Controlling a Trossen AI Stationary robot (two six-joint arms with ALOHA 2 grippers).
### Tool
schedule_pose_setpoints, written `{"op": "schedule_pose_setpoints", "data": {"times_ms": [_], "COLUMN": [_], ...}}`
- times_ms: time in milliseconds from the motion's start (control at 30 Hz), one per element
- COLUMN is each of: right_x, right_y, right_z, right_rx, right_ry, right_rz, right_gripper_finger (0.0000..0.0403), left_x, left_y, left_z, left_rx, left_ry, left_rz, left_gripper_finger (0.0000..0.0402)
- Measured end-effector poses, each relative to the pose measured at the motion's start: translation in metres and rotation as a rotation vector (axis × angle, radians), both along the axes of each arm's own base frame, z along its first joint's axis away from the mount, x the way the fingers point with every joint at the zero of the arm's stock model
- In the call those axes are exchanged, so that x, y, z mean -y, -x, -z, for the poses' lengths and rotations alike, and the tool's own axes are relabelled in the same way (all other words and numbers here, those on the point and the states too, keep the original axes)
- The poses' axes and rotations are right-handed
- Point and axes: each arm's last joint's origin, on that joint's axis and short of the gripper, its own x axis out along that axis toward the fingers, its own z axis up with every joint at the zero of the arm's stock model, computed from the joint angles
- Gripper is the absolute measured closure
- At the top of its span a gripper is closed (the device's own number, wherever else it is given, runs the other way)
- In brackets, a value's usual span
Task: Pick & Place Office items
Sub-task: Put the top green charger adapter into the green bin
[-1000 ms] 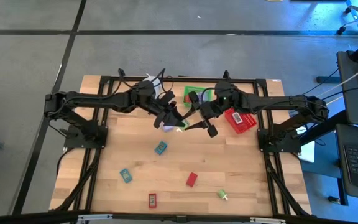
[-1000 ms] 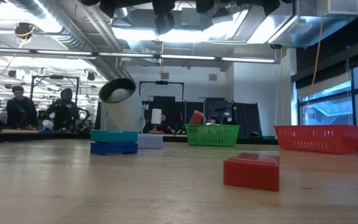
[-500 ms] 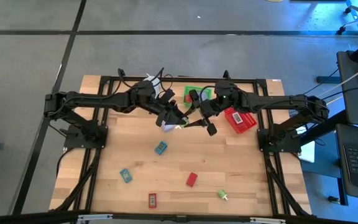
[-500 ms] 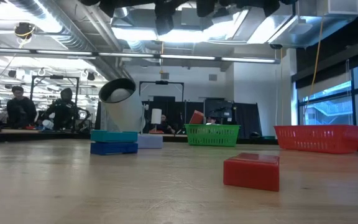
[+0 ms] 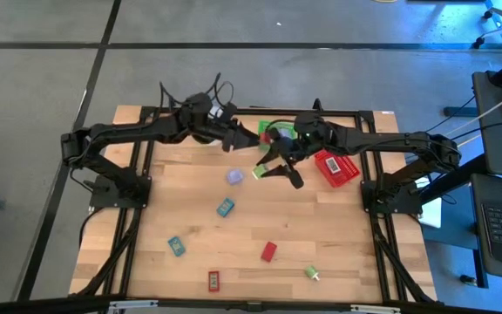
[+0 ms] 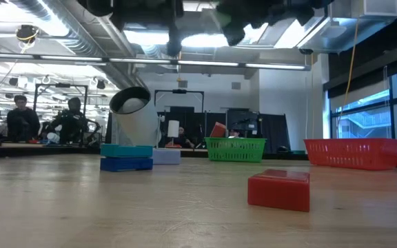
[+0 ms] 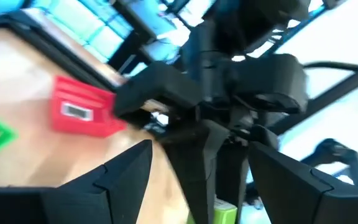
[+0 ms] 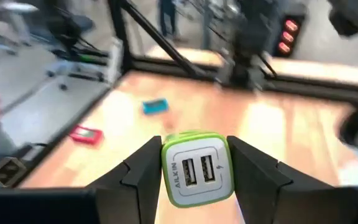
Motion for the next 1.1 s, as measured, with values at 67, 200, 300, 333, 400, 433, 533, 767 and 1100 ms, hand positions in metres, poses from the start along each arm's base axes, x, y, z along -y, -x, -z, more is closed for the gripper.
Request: {"op": "schedule_pose_setpoints", "data": {"times_ms": [67, 200, 300, 333, 400, 433, 533, 767, 1100], "right_x": [0.002, 0.01, 0.019, 0.023, 0.031, 0.035, 0.048, 0.082, 0.11], "right_y": [0.001, 0.005, 0.009, 0.011, 0.014, 0.015, 0.017, 0.012, -0.003], "right_z": [0.004, 0.013, 0.018, 0.019, 0.02, 0.021, 0.025, 0.058, 0.111], "right_rx": [-0.046, -0.15, -0.227, -0.248, -0.282, -0.295, -0.319, -0.399, -0.432], "right_ry": [0.031, 0.136, 0.205, 0.217, 0.229, 0.225, 0.184, 0.04, -0.167], "right_rz": [0.07, 0.254, 0.423, 0.484, 0.598, 0.652, 0.792, 1.124, 1.397], "right_gripper_finger": [0.0241, 0.0244, 0.0243, 0.0243, 0.0243, 0.0243, 0.0244, 0.0244, 0.0244], "left_x": [-0.008, -0.019, -0.024, -0.025, -0.026, -0.026, -0.026, -0.023, -0.017], "left_y": [0.004, 0.009, 0.012, 0.012, 0.013, 0.013, 0.013, 0.018, 0.027], "left_z": [0.003, 0.008, 0.01, 0.01, 0.01, 0.01, 0.01, 0.003, -0.011], "left_rx": [-0.029, -0.08, -0.094, -0.096, -0.099, -0.099, -0.099, -0.073, -0.005], "left_ry": [-0.003, 0.021, 0.029, 0.028, 0.02, 0.019, 0.017, -0.006, -0.09], "left_rz": [-0.023, -0.06, -0.073, -0.077, -0.08, -0.08, -0.078, -0.059, -0.002], "left_gripper_finger": [0.0139, 0.014, 0.0141, 0.0141, 0.0141, 0.0141, 0.0141, 0.0142, 0.0142]}}
